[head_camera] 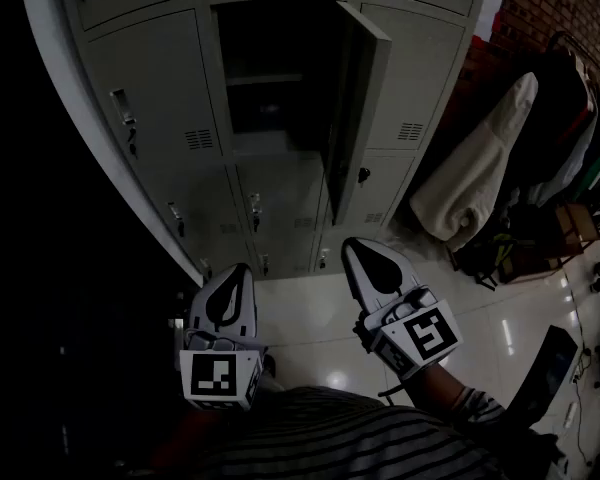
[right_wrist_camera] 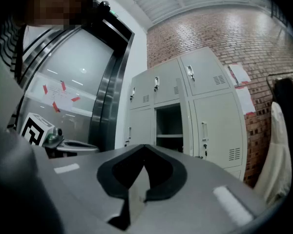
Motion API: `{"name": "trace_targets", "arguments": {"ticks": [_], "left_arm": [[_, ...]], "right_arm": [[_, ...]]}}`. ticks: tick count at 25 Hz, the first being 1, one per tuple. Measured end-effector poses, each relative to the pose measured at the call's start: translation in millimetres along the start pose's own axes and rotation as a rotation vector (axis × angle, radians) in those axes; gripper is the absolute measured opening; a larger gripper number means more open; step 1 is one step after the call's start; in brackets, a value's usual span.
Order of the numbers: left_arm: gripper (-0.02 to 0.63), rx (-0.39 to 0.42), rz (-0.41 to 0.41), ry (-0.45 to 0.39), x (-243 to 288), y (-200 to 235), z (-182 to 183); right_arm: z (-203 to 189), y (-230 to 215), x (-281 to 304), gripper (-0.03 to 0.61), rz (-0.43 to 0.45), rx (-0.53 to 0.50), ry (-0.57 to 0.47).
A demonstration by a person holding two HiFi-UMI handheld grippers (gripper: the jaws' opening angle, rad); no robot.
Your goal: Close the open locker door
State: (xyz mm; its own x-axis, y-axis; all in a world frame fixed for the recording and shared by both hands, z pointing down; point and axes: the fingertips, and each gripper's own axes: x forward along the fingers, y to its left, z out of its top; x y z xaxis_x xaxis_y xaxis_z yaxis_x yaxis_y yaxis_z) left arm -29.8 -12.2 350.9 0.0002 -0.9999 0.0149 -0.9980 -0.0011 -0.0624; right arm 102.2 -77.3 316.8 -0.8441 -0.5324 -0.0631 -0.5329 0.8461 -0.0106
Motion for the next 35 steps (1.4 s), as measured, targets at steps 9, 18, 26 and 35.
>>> {"name": "trace_targets", "arguments": {"ticks": [9, 18, 26, 35], "left_arm": [[0.003, -0.028, -0.037, -0.008, 59.1, 36.9, -15.9], [0.003, -0.038, -0.238, -0.062, 163.9, 81.4, 5.4], [0.003, -0.045, -0.339, -0.048, 214.2, 85.2, 10.6], [0.003, -0.026, -0.313, -0.045, 228.0, 75.9, 17.0]], "right_arm": [[31.9, -73.8, 24.6, 0.091, -0.111, -0.033, -0.098], [29.5, -106.7, 88.2, 0.181, -0.070, -0.103, -0.007], [11.2, -116.9, 107.7, 0.189, -0.079, -0.073, 0.031], [6.9, -99.3, 124.1, 0.177, 0.142, -0.039, 0.043]]}}
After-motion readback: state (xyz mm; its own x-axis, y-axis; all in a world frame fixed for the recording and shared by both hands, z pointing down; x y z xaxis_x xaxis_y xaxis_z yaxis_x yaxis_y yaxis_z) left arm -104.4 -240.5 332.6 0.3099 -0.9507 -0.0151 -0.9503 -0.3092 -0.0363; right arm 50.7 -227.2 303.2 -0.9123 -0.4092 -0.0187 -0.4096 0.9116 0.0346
